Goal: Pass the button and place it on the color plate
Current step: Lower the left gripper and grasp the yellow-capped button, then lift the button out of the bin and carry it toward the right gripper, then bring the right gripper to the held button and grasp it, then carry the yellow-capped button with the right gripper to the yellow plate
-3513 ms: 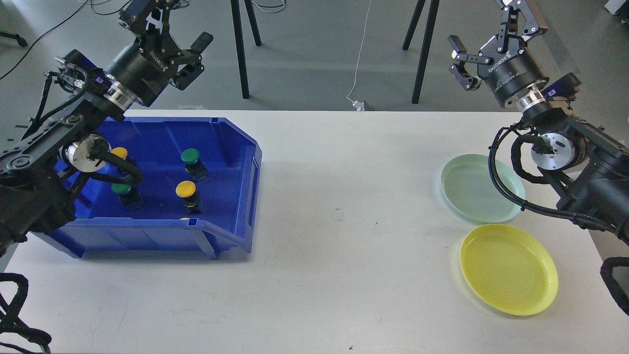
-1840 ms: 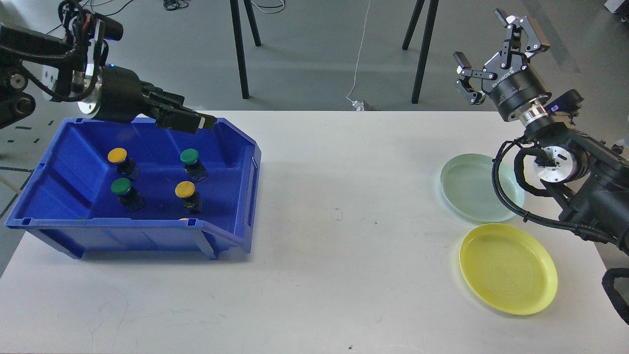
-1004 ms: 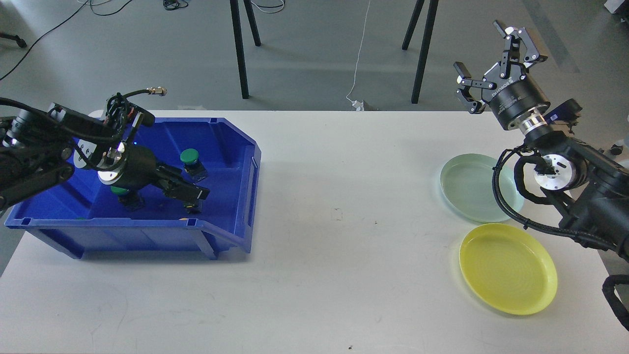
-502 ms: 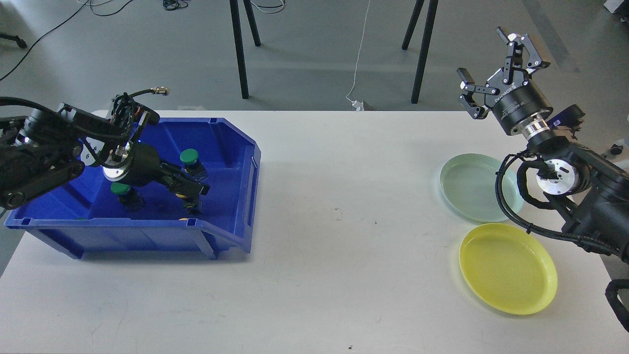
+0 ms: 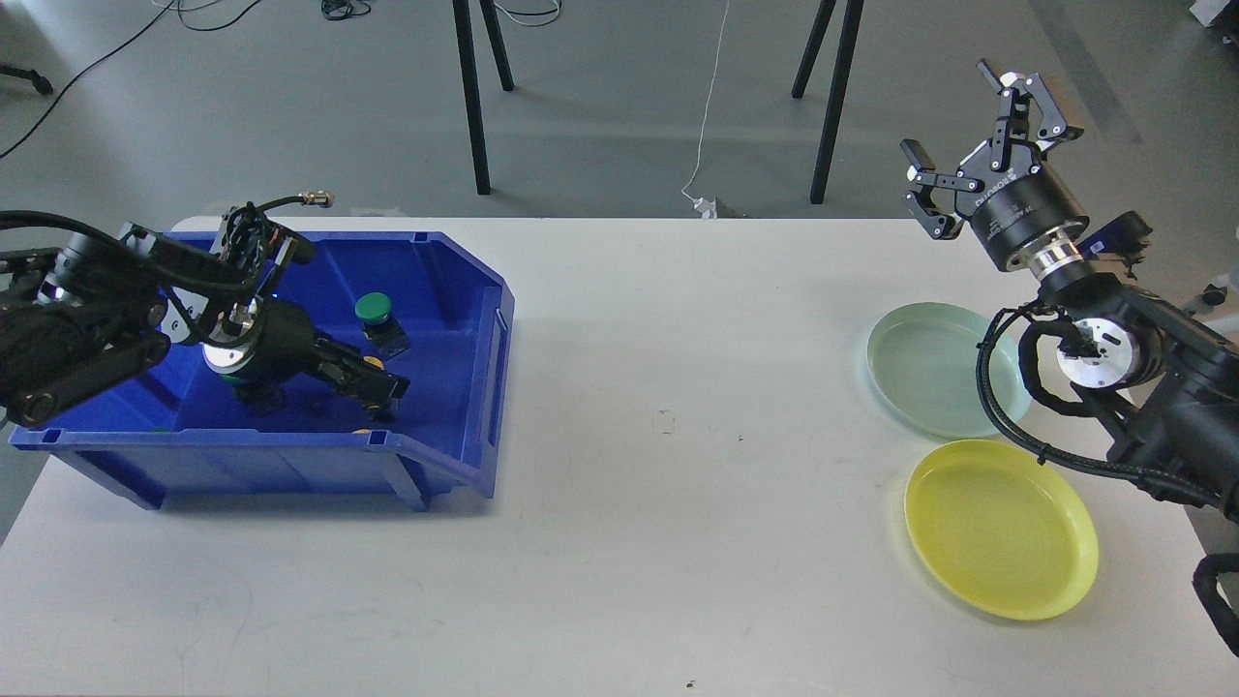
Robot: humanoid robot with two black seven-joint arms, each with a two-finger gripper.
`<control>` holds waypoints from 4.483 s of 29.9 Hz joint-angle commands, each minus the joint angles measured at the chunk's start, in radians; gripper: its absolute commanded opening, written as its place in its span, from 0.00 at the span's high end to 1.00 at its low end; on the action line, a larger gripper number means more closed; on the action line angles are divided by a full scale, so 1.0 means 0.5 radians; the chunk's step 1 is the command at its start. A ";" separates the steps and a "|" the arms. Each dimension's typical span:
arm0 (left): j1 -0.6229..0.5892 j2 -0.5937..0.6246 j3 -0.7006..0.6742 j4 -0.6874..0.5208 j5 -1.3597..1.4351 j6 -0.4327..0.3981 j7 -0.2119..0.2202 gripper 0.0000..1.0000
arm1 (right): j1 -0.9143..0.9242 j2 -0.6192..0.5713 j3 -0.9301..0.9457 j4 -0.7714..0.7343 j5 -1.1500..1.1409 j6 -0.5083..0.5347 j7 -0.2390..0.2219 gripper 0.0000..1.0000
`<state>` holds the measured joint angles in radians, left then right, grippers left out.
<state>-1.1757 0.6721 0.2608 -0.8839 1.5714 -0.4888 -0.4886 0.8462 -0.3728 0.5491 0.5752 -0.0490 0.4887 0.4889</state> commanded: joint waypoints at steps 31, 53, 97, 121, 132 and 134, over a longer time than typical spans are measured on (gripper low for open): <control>0.455 -0.172 -1.197 -0.720 -1.735 0.000 0.000 1.00 | -0.094 -0.324 -0.122 0.613 -0.199 0.000 0.000 0.00; 0.676 -0.433 -1.175 -0.641 -1.719 0.000 0.000 0.98 | -0.567 -0.610 -0.150 1.614 -0.390 0.000 0.000 0.01; 0.679 -0.436 -1.184 -0.625 -1.670 0.000 0.000 0.98 | -0.401 -0.248 -0.304 1.617 -0.381 -0.207 0.000 0.35; 0.685 -0.504 -1.212 -0.588 -1.725 0.000 0.000 0.15 | -0.407 -0.221 -0.313 1.635 -0.402 -0.425 0.000 1.00; 0.695 -0.501 -1.218 -0.582 -1.741 0.000 0.000 0.06 | -0.731 -0.616 -0.123 1.813 -0.411 -0.557 0.000 1.00; 0.698 -0.501 -1.218 -0.582 -1.741 0.000 0.000 0.06 | -0.900 -0.821 -0.010 1.887 -0.436 -0.618 0.000 1.00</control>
<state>-0.8286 0.4223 -0.3501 -1.1750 0.7004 -0.4889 -0.4890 0.5007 -0.6531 0.4731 1.4684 -0.2539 0.2183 0.4878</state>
